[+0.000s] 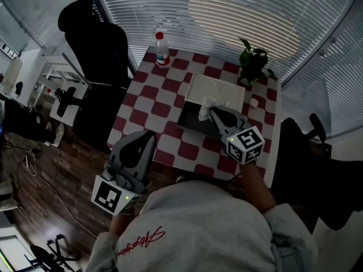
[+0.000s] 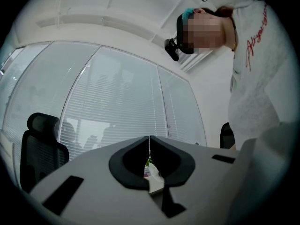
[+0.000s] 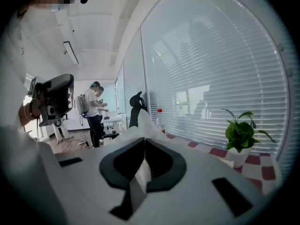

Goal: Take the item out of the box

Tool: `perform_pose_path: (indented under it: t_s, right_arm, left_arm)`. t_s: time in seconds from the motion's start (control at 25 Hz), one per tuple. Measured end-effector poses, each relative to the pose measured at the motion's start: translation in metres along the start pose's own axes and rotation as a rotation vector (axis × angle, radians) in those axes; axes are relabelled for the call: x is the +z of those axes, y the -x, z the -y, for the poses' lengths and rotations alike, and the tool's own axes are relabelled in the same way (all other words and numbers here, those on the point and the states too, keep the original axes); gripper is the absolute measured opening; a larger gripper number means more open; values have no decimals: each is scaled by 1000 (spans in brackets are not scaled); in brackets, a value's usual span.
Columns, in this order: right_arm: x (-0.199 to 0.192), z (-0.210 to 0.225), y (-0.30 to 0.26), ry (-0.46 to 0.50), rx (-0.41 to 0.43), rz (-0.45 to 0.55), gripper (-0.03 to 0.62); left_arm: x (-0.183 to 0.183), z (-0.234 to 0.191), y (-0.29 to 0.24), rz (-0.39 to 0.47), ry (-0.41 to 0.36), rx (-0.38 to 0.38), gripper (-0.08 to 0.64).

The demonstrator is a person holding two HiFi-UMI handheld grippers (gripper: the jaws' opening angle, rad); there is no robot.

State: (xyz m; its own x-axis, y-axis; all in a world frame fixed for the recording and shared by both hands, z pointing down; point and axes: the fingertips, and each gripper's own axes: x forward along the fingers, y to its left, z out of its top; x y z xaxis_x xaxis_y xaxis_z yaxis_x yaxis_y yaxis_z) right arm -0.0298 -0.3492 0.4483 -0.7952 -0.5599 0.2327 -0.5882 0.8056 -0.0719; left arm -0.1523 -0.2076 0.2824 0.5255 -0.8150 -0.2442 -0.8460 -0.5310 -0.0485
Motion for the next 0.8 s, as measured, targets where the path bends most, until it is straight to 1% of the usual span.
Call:
perform_pose_path:
  t_s: [0.08,0.56,0.8]
  right_arm:
    - [3,-1,2,1,-1,6,15]
    - [20,-5,7,9,5,47,14]
    - [34,-9,12,20,12,78,14]
  left_arm:
    - [-1,0,0,-10,4,2,17]
    - [-5,-2,-1,-11,11,-2,17]
    - [-5,-3,-3,-15,14,-3,17]
